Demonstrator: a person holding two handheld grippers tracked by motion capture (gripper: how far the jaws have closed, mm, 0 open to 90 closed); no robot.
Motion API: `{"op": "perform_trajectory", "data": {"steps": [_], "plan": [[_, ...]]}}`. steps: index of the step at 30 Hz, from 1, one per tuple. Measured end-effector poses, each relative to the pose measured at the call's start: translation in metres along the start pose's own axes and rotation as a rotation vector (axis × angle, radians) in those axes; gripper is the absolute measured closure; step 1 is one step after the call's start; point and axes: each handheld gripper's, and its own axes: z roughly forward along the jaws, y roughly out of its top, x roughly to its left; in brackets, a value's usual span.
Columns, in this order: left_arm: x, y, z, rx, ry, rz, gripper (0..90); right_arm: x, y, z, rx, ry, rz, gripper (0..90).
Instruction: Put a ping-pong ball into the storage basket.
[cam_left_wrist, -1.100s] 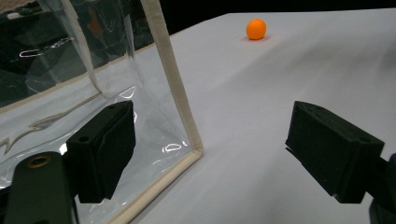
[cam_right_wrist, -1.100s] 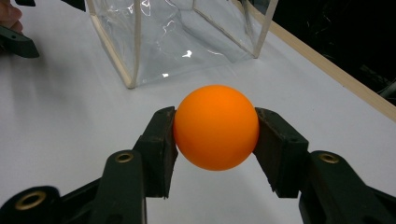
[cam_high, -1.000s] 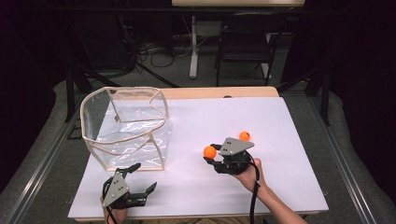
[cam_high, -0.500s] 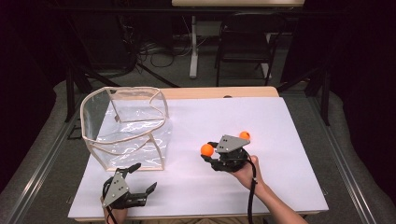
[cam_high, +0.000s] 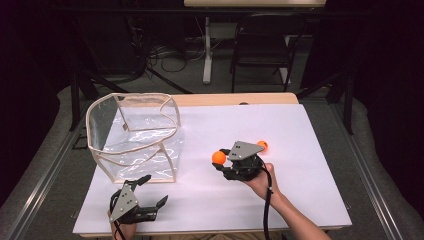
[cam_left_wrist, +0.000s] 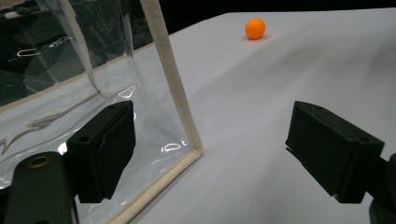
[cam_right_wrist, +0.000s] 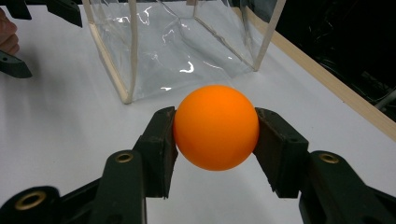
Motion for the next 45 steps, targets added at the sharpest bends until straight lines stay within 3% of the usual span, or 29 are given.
{"op": "perform_trajectory", "data": {"steps": [45], "plan": [[0.000,0.000,0.001,0.000,-0.003,-0.003,15.7,-0.008,0.042,0.010,-0.002,0.016,-0.056,50.6]]}}
